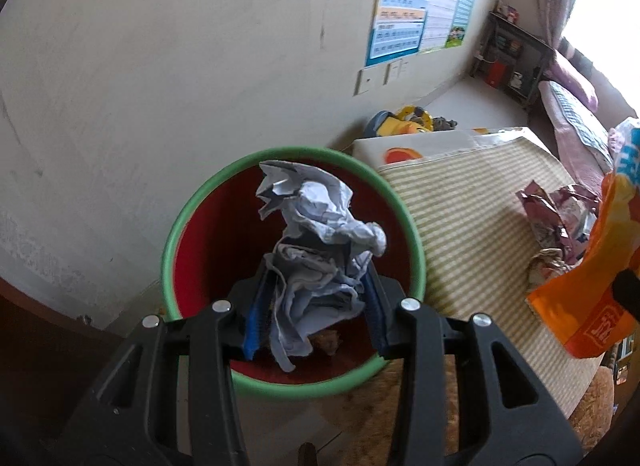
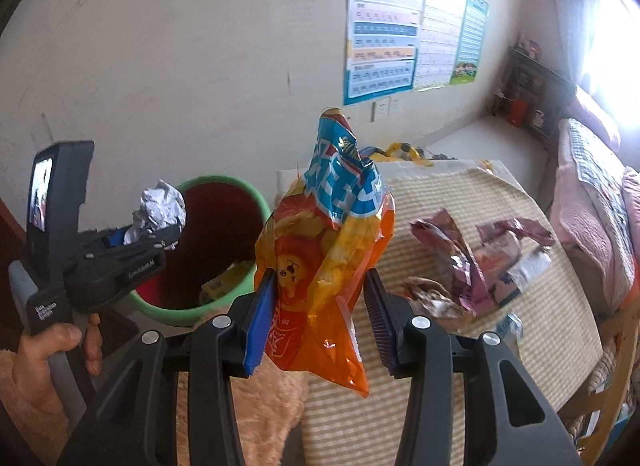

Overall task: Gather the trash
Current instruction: 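Carry the grey paper and orange bag over the red bin with both grippers, then open both grippers over the red bin to drop the paper and bag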

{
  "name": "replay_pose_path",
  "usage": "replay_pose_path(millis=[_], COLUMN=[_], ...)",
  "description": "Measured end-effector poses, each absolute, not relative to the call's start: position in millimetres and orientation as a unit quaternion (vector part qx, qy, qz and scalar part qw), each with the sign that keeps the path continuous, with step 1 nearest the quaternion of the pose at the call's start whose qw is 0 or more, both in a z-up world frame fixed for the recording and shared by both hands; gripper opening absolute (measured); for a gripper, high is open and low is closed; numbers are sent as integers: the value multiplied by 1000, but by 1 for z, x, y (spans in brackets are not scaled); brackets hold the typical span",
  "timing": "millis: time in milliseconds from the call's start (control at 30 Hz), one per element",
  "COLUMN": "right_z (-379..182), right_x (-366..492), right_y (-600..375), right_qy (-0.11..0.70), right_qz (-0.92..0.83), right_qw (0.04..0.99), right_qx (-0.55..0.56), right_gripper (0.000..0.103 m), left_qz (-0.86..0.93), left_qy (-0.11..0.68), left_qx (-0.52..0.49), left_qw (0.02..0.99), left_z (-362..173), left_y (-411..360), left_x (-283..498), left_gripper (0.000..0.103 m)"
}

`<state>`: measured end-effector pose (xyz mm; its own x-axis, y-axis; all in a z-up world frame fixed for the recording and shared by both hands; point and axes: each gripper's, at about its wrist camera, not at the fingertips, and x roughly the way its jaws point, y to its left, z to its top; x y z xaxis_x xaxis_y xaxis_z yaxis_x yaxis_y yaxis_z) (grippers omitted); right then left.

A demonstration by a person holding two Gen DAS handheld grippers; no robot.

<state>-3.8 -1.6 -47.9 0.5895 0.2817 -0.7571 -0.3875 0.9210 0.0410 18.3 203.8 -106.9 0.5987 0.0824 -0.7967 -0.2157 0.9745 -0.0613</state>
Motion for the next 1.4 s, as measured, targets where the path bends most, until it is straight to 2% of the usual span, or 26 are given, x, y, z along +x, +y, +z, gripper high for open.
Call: replay_pose_path(millis=[367, 1400], right_z=[-56, -100], right_x=[14, 49], right_y=[30, 114], right_qy=[420, 435], right_qz=[236, 262], right_qw=[875, 850], right_qx=[-38, -138], right_gripper=[43, 46], left_qz=[118, 135], left_qy=[455, 490], left_qx=[-100, -148], left_qw=[877, 849], left_z=[-125, -168], left_y=[242, 286], left_x=[14, 24], left_gripper=[39, 39])
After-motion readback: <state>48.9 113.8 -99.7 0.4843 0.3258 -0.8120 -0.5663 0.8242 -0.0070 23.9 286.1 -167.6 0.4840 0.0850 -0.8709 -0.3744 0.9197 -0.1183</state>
